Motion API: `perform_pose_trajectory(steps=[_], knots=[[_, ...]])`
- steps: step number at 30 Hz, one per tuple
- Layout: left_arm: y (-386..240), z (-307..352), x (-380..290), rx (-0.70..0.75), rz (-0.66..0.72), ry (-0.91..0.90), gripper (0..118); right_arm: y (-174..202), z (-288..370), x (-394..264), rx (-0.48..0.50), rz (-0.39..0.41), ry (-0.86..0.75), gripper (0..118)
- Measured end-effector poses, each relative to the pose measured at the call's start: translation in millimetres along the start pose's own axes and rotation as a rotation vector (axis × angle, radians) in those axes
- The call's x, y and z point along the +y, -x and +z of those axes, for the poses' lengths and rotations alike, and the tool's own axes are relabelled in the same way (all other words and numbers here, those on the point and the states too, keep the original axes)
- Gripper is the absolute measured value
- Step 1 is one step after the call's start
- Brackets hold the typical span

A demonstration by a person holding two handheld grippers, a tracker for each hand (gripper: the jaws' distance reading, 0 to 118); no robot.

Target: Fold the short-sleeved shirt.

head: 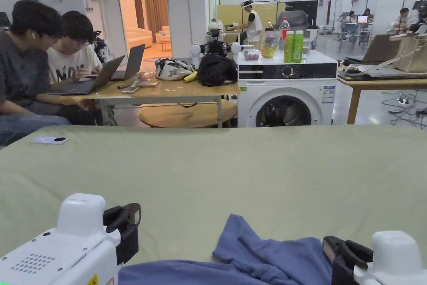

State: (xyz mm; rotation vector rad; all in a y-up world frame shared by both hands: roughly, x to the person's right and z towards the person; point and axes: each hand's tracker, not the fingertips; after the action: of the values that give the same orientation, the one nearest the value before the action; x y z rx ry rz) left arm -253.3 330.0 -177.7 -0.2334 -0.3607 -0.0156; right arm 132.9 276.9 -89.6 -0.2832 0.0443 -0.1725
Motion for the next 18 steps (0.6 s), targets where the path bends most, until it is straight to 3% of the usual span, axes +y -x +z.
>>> perform_pose_trajectory(steps=[3, 6, 8, 9, 11, 12, 18], knots=[[30.1, 4.6, -4.3, -0.013, 0.108, 0.041, 0, 7.2, -6.7, -2.7, 0.016, 0.005, 0.015, 0], [55.1, 1.9, -1.3, 0.038, 0.11, 0.071, 0, 11.2, -8.9, -5.5, 0.031, 0.018, 0.028, 0], [76.9, -14.8, -2.6, 0.041, 0.17, 0.206, 0, 11.2, -10.7, -7.3, 0.034, 0.026, 0.036, 0], [89.4, -26.3, -7.8, 0.011, 0.208, 0.252, 4, 10.5, -12.2, -8.4, 0.034, 0.026, 0.039, 0], [108.2, -51.5, -20.2, -0.011, 0.241, 0.316, 46, 7.0, -14.9, -11.1, 0.038, 0.009, 0.051, 0], [115.6, -64.4, -26.7, 0.008, 0.261, 0.383, 61, 5.5, -15.6, -12.9, 0.037, 0.002, 0.057, 0], [136.2, -142.1, -72.8, 0.044, 0.35, 0.567, 61, -6.9, -13.8, -23.1, -0.005, 0.021, 0.105, 0]])
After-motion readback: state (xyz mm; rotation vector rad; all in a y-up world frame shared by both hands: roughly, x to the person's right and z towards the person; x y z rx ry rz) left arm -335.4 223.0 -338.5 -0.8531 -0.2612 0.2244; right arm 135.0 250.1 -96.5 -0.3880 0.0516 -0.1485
